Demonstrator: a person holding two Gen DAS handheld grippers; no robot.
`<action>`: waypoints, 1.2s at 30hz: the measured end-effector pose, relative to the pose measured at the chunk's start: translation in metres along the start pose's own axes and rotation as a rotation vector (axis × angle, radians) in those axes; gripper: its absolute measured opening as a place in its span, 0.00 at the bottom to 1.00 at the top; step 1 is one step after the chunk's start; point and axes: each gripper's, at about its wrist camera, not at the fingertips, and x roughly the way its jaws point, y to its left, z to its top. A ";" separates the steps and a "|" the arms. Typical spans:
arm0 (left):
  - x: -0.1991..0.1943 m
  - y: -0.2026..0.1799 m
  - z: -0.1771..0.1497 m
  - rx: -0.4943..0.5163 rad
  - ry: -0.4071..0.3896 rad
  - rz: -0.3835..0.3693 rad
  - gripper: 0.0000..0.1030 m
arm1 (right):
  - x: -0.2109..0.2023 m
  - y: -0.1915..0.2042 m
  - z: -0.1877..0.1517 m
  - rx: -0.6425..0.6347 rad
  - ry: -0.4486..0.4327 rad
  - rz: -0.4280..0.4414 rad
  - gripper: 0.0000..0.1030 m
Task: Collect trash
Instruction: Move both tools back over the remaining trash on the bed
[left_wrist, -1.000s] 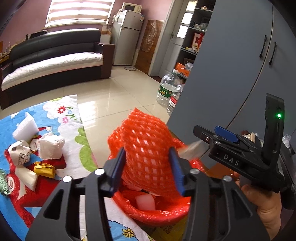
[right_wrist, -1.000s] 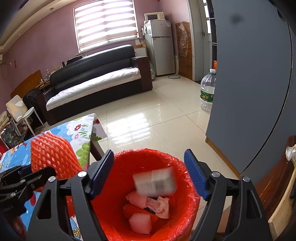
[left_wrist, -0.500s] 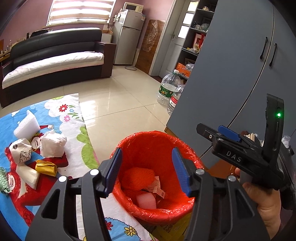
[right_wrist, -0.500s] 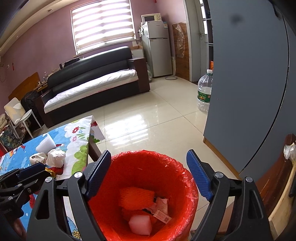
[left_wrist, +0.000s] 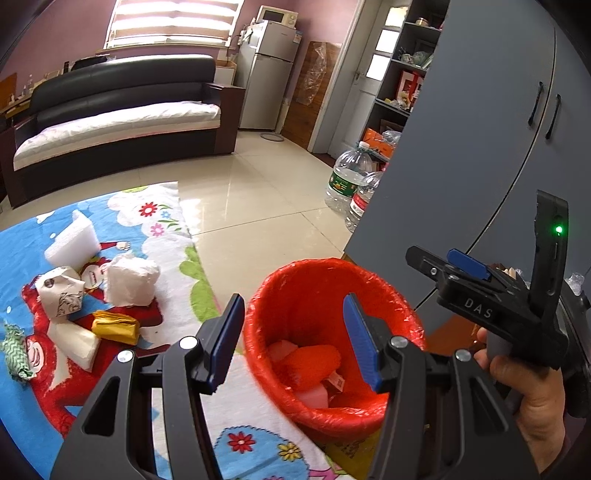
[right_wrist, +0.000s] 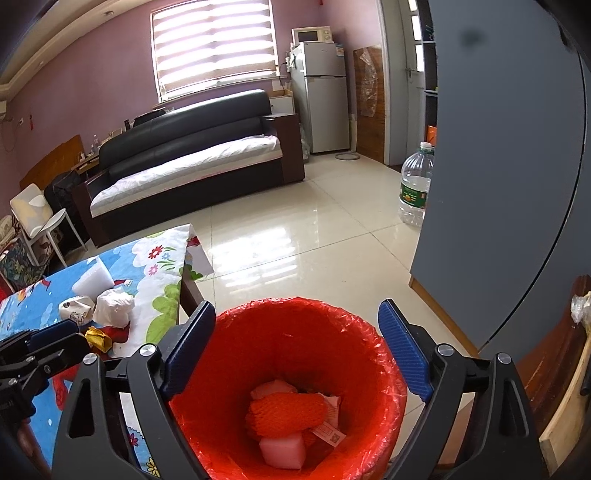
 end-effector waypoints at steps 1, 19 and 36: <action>-0.001 0.003 -0.001 -0.003 -0.001 0.003 0.52 | 0.001 0.002 0.000 -0.003 -0.001 0.003 0.82; -0.031 0.084 -0.013 -0.052 -0.026 0.103 0.52 | 0.011 0.045 -0.004 -0.076 -0.009 0.048 0.82; -0.050 0.168 -0.023 -0.130 -0.054 0.178 0.52 | 0.022 0.086 -0.016 -0.138 0.006 0.080 0.82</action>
